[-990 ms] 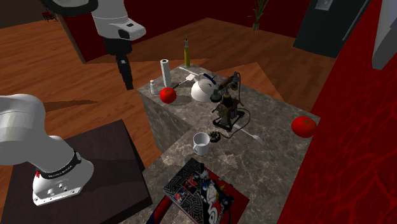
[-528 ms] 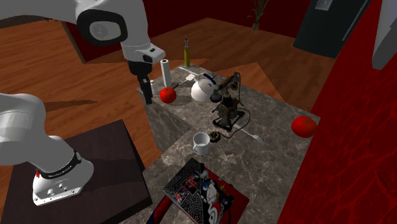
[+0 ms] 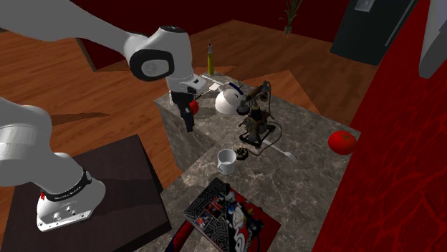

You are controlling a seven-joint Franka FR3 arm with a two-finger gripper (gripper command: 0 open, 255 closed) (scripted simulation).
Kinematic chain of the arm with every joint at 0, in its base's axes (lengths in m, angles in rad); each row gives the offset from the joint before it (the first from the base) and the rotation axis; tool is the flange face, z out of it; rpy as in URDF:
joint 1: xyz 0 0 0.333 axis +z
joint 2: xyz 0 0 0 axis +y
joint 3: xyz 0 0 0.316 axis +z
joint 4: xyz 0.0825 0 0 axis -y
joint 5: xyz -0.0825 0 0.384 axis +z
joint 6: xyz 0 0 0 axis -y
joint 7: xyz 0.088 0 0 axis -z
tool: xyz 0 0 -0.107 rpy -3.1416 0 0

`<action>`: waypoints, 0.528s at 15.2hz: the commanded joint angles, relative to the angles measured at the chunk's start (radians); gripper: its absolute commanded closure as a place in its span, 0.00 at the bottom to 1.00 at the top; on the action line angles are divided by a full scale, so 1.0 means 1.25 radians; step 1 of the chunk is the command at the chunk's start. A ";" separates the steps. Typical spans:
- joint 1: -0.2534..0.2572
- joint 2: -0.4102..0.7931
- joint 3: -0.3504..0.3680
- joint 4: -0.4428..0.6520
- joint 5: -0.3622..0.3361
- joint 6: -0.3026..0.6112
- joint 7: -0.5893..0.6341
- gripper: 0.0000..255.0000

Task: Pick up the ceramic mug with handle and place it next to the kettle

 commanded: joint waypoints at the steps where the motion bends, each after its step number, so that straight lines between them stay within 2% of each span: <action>1: -0.006 0.060 -0.004 0.016 -0.007 0.049 0.002 0.00; 8: -0.017 0.279 -0.015 0.109 -0.029 0.186 0.020 0.00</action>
